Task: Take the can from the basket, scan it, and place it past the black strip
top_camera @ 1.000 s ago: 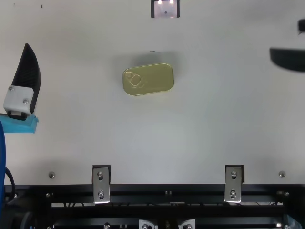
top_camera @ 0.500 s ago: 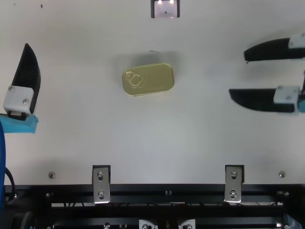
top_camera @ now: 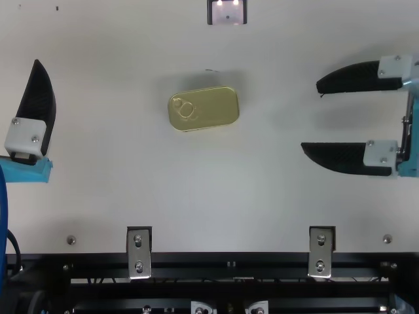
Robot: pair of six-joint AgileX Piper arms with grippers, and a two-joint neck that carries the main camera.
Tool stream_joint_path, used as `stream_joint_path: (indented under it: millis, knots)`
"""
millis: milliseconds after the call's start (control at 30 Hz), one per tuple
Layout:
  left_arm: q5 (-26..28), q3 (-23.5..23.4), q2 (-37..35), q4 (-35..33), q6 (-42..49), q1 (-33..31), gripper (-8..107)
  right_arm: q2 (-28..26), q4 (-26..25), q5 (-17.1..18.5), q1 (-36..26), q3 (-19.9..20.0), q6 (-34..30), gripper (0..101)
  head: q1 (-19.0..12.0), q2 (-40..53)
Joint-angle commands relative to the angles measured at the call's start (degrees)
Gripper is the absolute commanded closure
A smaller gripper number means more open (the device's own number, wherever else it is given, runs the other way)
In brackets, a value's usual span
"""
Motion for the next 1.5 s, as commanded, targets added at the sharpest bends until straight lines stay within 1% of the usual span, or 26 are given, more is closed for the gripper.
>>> stream_joint_path:
  millis: [0,267,300,433,800,1133,1467]
  knots:
    - [0.0,0.0,0.0,0.0,0.0,0.0,9,0.0,0.0,0.0,0.0,0.0,0.0,0,-0.1,-0.2]
    - [0.0,0.0,0.0,0.0,0.0,0.0,9,0.0,-0.1,0.0,0.0,0.0,0.0,0,-0.1,-0.2]
    - [0.0,0.0,0.0,0.0,0.0,0.0,9,-0.4,0.1,0.0,0.9,-0.7,1.4,0,-0.1,-0.2]
    - [0.0,0.0,0.0,0.0,0.0,0.0,9,-0.6,-0.2,0.0,0.9,-0.8,1.4,0,-0.1,-0.2]
    - [0.0,0.0,0.0,0.0,0.0,0.0,9,-1.7,1.2,-0.5,1.4,-0.8,-1.9,0,-0.1,-0.2]
    - [0.0,0.0,0.0,0.0,0.0,0.0,9,-2.6,3.7,-3.6,3.6,-0.7,-5.2,0,-0.1,-0.2]
    - [0.0,0.0,0.0,0.0,0.0,0.0,9,-3.5,6.1,-6.9,5.9,0.3,-8.2,0,-0.1,-0.2]
